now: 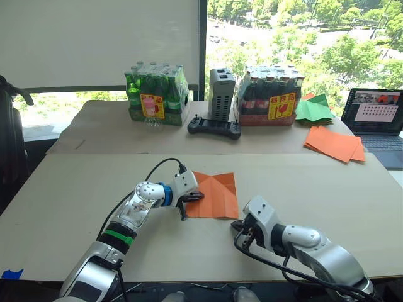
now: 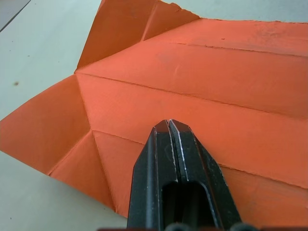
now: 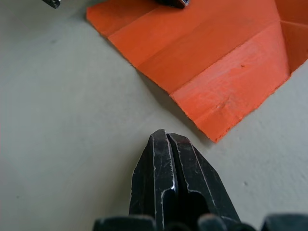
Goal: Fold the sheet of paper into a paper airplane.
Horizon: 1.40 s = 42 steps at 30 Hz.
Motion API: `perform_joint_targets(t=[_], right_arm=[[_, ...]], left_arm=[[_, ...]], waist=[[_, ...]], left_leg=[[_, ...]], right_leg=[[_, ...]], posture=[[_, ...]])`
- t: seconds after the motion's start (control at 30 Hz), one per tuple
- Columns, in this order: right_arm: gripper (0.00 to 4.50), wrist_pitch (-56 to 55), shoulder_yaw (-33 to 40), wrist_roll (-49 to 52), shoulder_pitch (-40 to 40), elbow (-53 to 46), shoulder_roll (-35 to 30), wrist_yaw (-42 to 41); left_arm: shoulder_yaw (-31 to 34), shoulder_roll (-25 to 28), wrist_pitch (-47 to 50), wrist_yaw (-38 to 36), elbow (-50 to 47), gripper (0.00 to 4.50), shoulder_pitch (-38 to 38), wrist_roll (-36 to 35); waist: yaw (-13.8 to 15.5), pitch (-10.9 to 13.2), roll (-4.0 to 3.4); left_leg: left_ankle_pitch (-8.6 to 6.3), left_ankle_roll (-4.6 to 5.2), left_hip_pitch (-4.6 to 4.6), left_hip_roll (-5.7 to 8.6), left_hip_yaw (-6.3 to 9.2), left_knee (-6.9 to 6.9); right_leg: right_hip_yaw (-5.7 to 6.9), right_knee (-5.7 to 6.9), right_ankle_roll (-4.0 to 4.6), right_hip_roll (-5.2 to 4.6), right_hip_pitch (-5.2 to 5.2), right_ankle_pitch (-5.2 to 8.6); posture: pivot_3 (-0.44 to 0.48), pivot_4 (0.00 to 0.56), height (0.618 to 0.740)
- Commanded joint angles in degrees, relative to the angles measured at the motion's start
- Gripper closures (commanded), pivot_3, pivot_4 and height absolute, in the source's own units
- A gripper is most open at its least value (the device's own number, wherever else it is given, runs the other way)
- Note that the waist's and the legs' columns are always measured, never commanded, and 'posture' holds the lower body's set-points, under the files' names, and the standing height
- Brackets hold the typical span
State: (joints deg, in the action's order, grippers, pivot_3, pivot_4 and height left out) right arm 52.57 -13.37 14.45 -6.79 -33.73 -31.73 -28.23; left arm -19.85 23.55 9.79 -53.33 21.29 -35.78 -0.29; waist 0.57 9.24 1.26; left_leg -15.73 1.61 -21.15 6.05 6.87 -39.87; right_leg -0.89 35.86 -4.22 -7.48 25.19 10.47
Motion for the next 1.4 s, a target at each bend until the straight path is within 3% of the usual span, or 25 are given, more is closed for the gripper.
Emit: perform_joint_targets(t=[0.03,0.43,0.7,0.83,1.17,1.4], right_arm=[[4.46,-0.1,-1.4,-2.1,0.2,-0.3,2.8,4.0],[4.46,-1.4,-1.0,-9.9,1.8,1.0,12.6,17.0],[4.46,-11.4,3.0,-9.1,2.0,4.9,20.8,20.1],[4.46,-17.4,4.4,-5.4,1.4,7.0,24.5,16.3],[4.46,-23.2,-4.0,-7.2,-2.8,14.4,21.1,6.0],[4.46,-24.0,-7.5,-9.8,-6.9,21.1,19.9,3.1]], left_arm=[[-2.0,0.4,0.1,-1.7,3.4,4.50,1.0,2.4],[-2.0,0.4,-1.5,-3.1,4.8,4.50,0.1,3.2],[-1.8,0.8,-1.6,-3.7,4.5,4.50,-0.1,3.6],[-1.7,1.1,-1.6,-3.9,4.3,4.50,-0.1,3.6],[-0.2,2.4,-1.3,-3.4,3.1,4.50,0.6,3.2],[4.2,6.8,2.6,-3.5,-5.1,4.50,4.5,1.1]], waist=[[0.0,0.0,0.02],[-0.1,-0.1,0.00],[-0.4,-0.2,-0.01],[-0.8,-0.2,-0.01],[-1.4,-0.2,-0.02],[-2.2,-0.1,-0.02]], left_leg=[[0.00,0.00,0.00,0.00,0.00,0.00],[0.01,-0.02,0.07,0.00,0.02,0.00],[0.01,-0.02,0.07,0.00,0.03,0.01],[0.01,-0.02,0.07,0.00,0.06,0.02],[0.01,-0.03,0.09,0.00,0.09,0.03],[0.00,-0.06,0.08,-0.01,0.08,0.10]], right_leg=[[0.00,0.00,0.00,0.00,-0.01,0.00],[0.01,0.03,-0.01,0.02,-0.04,0.00],[0.00,0.03,-0.01,0.05,-0.03,0.01],[0.00,0.04,-0.01,0.06,-0.02,0.00],[0.02,0.07,0.00,0.10,-0.02,0.01],[-0.01,0.08,0.15,0.12,0.08,-0.08]], posture=[[0.000,0.150,0.699],[0.000,0.150,0.699],[0.000,0.150,0.699],[0.000,0.150,0.699],[0.000,0.150,0.699],[0.000,0.150,0.699]])
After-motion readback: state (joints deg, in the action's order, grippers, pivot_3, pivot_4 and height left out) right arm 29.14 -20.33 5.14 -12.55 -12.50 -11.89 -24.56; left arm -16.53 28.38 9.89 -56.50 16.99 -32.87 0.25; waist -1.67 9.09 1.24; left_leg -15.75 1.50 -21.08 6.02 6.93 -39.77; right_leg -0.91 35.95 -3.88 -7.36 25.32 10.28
